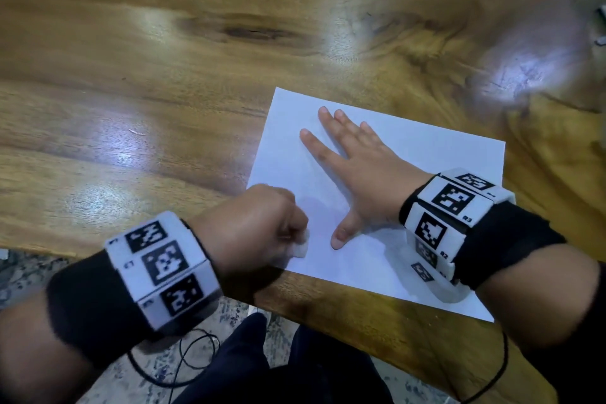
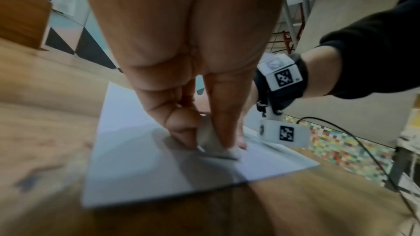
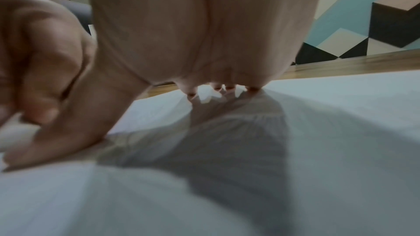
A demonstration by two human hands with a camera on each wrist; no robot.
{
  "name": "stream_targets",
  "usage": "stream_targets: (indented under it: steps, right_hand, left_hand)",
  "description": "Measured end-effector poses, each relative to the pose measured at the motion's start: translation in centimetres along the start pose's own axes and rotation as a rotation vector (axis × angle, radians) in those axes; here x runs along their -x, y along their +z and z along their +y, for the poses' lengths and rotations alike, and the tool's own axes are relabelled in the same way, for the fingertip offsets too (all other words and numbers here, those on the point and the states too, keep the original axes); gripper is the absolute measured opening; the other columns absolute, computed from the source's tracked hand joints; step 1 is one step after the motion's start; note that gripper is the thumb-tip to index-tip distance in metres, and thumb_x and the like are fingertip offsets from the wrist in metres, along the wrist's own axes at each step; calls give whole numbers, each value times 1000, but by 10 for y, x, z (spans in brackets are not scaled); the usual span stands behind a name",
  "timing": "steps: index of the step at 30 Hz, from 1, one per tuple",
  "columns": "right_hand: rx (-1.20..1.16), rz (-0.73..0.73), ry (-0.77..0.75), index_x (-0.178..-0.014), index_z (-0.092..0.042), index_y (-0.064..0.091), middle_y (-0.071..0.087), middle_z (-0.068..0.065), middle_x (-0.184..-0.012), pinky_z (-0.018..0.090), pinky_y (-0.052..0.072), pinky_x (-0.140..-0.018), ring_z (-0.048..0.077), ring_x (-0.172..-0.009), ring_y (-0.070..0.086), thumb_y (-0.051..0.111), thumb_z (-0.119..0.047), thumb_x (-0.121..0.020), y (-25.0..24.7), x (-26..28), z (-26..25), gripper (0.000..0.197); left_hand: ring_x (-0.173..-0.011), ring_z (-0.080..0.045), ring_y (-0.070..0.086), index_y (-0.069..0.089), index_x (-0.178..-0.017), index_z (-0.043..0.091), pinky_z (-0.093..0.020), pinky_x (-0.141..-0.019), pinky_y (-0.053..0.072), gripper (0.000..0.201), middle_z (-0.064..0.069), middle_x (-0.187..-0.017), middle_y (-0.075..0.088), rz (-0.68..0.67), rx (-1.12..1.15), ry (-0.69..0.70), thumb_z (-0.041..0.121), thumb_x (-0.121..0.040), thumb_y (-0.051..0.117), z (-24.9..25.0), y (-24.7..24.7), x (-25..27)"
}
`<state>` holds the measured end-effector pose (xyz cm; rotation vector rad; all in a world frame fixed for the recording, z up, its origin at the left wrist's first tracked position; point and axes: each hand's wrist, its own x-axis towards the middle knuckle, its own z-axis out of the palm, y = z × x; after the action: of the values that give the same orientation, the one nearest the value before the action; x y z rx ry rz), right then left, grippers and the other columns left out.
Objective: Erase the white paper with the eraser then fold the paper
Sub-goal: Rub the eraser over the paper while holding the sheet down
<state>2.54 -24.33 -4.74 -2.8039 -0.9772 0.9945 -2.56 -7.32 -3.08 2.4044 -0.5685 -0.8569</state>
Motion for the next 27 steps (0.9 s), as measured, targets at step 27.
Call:
stream_targets:
  steps: [27]
  right_hand:
    - [-5,24,-6,-145,-27,-25,-40,7,-148,36,-17,-113,22,-138,-34,79,-64,-50,1,0,0,146]
  left_hand:
    - [-77,-21,55,69,-84,12,-23,-61,26,12,-1,-75,49,234,-98,-33,21,-79,63,4,-20,-34]
